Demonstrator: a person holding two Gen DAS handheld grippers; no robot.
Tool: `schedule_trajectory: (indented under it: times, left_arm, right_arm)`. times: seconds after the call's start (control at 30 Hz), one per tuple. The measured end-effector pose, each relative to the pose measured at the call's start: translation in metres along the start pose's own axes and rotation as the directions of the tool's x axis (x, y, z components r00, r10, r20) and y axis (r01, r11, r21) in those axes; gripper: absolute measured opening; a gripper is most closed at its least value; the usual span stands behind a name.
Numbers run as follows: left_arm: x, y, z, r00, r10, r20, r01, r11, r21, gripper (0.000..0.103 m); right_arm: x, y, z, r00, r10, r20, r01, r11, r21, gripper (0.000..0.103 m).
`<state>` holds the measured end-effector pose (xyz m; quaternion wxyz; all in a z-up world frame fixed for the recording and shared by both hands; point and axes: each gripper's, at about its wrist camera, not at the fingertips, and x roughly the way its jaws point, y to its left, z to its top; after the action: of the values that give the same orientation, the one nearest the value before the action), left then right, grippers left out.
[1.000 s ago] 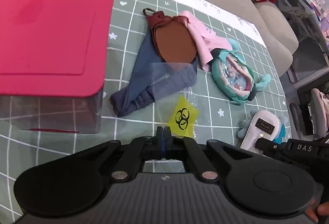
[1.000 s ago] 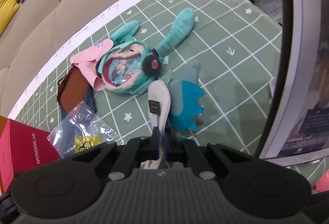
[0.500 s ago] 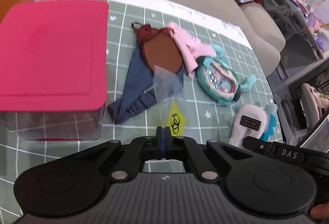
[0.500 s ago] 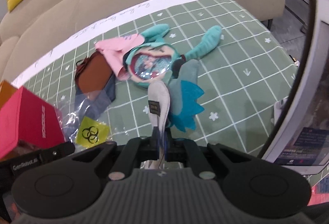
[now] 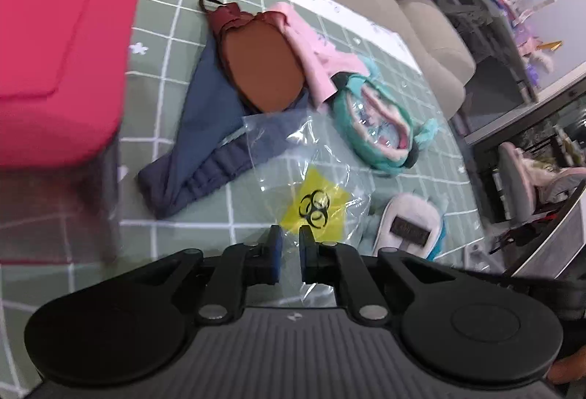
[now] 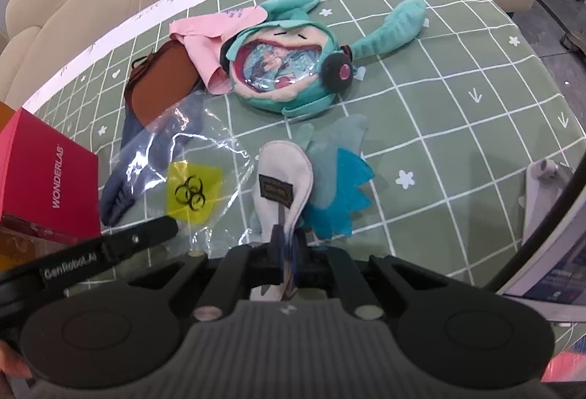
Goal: Organize soft objects
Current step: 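Grasp the clear bag with the left tool while the right tool holds the plush, then lift and carry the clear bag and plush toward the white box with both tools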
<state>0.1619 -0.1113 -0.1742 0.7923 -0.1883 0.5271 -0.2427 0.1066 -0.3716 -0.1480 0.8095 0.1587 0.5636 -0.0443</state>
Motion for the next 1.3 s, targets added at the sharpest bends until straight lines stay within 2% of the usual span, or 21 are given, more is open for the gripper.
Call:
schedule_trajectory:
  times: [0.07, 0.27, 0.4, 0.57, 0.63, 0.67, 0.73, 0.8, 0.87, 0.93, 1.07, 1.3]
  left_arm:
    - [0.004, 0.001, 0.004, 1.000, -0.026, -0.007, 0.026, 1.000, -0.004, 0.021]
    - [0.002, -0.004, 0.010, 1.000, 0.003, -0.008, -0.003, 1.000, 0.012, 0.034]
    - [0.006, -0.017, 0.008, 1.000, 0.007, -0.018, -0.005, 0.997, 0.081, 0.048]
    - [0.018, -0.041, 0.009, 0.999, 0.029, -0.037, -0.022, 0.981, 0.192, 0.053]
    - [0.022, -0.046, 0.010, 0.997, 0.014, -0.073, 0.003, 0.974, 0.226, 0.048]
    - [0.024, -0.047, 0.011, 0.996, 0.007, -0.091, 0.014, 0.973, 0.231, 0.037]
    - [0.028, -0.048, 0.010, 0.994, -0.003, -0.113, 0.029, 0.973, 0.228, 0.025]
    - [0.033, -0.050, 0.008, 0.987, -0.027, -0.157, 0.062, 0.973, 0.224, 0.008]
    - [0.036, -0.055, 0.003, 0.984, -0.034, -0.175, 0.077, 0.967, 0.244, 0.002]
    - [0.036, -0.060, 0.000, 0.986, -0.014, -0.165, 0.060, 0.960, 0.274, 0.001]
    - [0.031, -0.057, 0.002, 0.991, -0.023, -0.134, 0.052, 0.976, 0.213, 0.000]
    - [0.006, -0.055, 0.003, 0.997, 0.023, -0.073, -0.006, 0.974, 0.228, 0.000]
  right_arm:
    - [0.002, 0.000, 0.000, 1.000, -0.010, -0.005, 0.010, 1.000, -0.005, 0.001]
    - [0.004, -0.005, 0.000, 1.000, -0.005, -0.017, 0.006, 1.000, 0.015, 0.002]
    - [0.004, -0.003, 0.000, 1.000, -0.013, -0.016, 0.013, 1.000, 0.002, 0.002]
    - [0.005, -0.004, 0.001, 1.000, -0.008, -0.019, 0.009, 1.000, 0.009, 0.002]
    - [0.005, -0.005, 0.001, 1.000, -0.006, -0.019, 0.006, 1.000, 0.010, 0.002]
    - [0.005, -0.005, 0.001, 1.000, -0.005, -0.020, 0.005, 1.000, 0.012, 0.002]
    - [0.005, -0.006, 0.001, 1.000, -0.003, -0.021, 0.004, 1.000, 0.016, 0.002]
    - [0.006, -0.006, 0.001, 1.000, -0.002, -0.021, 0.002, 1.000, 0.018, 0.002]
    - [0.005, -0.006, 0.001, 1.000, -0.002, -0.022, 0.002, 1.000, 0.018, 0.002]
    - [0.005, -0.007, 0.000, 1.000, 0.000, -0.022, 0.000, 1.000, 0.022, 0.002]
    - [0.004, -0.007, 0.000, 1.000, 0.005, -0.019, -0.005, 1.000, 0.025, 0.002]
    - [-0.002, -0.005, -0.002, 1.000, 0.016, -0.017, -0.016, 1.000, 0.006, 0.001]
